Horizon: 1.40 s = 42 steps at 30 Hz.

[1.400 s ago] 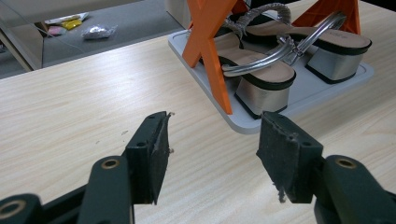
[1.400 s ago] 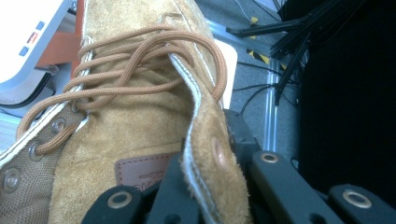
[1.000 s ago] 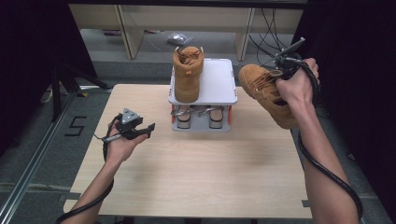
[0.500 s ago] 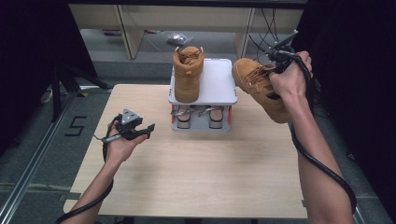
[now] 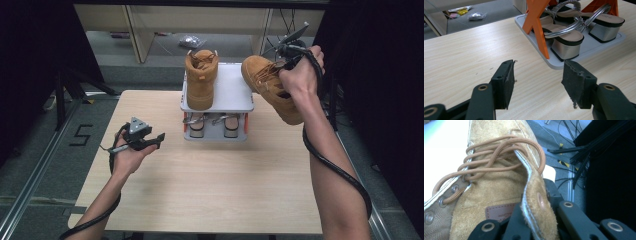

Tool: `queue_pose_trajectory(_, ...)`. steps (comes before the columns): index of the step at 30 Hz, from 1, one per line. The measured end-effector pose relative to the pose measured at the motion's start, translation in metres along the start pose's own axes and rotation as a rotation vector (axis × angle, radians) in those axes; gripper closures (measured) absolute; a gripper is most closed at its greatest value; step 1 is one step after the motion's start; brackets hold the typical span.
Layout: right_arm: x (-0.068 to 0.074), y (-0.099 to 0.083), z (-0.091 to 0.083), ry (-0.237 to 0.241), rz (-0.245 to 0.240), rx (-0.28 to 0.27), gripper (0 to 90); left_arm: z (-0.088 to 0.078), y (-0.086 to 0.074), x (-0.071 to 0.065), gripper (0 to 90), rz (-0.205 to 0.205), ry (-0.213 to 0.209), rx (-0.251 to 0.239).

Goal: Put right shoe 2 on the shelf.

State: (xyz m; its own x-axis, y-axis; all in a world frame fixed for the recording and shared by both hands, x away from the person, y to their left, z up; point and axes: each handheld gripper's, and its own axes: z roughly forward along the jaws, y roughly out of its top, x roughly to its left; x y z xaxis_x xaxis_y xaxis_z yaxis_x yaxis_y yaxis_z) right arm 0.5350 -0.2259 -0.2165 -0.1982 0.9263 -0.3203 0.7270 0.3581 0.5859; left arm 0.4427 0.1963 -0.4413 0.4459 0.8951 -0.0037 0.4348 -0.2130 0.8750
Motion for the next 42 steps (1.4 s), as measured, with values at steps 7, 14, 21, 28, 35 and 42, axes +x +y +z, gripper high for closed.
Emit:
queue_pose_trajectory(7,0.006,0.01,0.001,0.007,-0.005,-0.002,85.7,-0.001,-0.001,0.001,42.1,0.0,0.004,0.003)
queue_pose_trajectory(14,0.014,0.023,0.001,0.026,0.004,-0.004,85.7,-0.001,0.0,0.0,42.1,0.004,0.001,0.002)
queue_pose_trajectory(21,0.021,0.032,0.002,0.035,0.021,-0.001,85.7,-0.002,0.001,0.001,42.2,0.006,0.003,0.003)
queue_pose_trajectory(28,0.032,0.042,0.006,0.047,0.03,0.0,85.7,-0.002,0.0,0.001,42.2,0.002,0.004,0.002)
queue_pose_trajectory(35,0.037,0.05,0.011,0.05,0.033,0.005,85.7,-0.004,-0.001,0.004,42.2,0.005,0.008,0.004)
queue_pose_trajectory(42,0.044,0.06,0.014,0.058,0.058,0.012,85.7,-0.003,-0.002,0.004,42.2,0.006,0.004,0.007)
